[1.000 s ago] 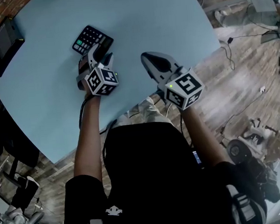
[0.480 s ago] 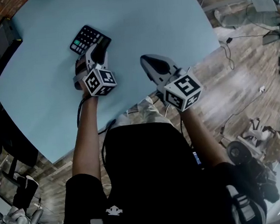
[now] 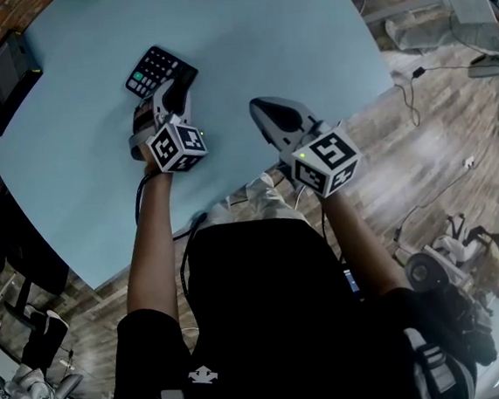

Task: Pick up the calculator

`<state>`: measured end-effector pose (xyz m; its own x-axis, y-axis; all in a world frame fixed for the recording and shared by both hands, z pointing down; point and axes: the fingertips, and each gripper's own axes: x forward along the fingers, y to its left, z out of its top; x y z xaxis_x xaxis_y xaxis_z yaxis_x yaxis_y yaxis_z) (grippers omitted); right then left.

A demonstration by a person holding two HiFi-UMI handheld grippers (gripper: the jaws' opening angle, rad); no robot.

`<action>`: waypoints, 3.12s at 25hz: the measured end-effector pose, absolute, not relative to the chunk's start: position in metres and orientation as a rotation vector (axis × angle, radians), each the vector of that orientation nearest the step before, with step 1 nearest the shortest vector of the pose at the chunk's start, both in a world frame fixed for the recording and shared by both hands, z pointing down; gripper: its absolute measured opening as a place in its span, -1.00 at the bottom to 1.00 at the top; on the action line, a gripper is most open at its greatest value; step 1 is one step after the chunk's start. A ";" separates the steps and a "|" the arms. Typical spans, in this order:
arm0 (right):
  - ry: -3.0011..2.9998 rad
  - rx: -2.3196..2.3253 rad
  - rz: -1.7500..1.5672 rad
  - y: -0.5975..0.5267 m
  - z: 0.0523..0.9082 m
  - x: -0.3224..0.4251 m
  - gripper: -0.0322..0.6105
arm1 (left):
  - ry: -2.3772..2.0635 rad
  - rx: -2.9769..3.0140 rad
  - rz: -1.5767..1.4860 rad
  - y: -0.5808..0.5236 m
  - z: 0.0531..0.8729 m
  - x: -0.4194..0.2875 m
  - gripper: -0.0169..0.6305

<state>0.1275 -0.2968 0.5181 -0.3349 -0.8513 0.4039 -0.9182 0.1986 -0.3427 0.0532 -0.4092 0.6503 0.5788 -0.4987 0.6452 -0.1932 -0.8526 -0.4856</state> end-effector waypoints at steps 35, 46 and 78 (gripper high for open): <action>-2.380 1.687 0.802 -0.303 0.512 0.117 -0.89 | 0.704 -2.709 -0.995 -0.442 0.599 0.051 -0.71; -2.398 1.653 0.779 -0.303 0.508 0.113 -0.89 | 0.764 -2.738 -0.881 -0.446 0.573 0.050 -0.74; -2.634 1.518 0.495 -0.317 0.431 0.098 -0.89 | 1.109 -2.695 -0.580 -0.404 0.433 0.009 -0.74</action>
<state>0.0979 -0.3167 0.4313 -0.5127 -0.8323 0.2108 -0.8521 0.4630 -0.2441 0.0090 -0.4042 0.4327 0.6477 -0.7053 0.2882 -0.6393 -0.7089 -0.2981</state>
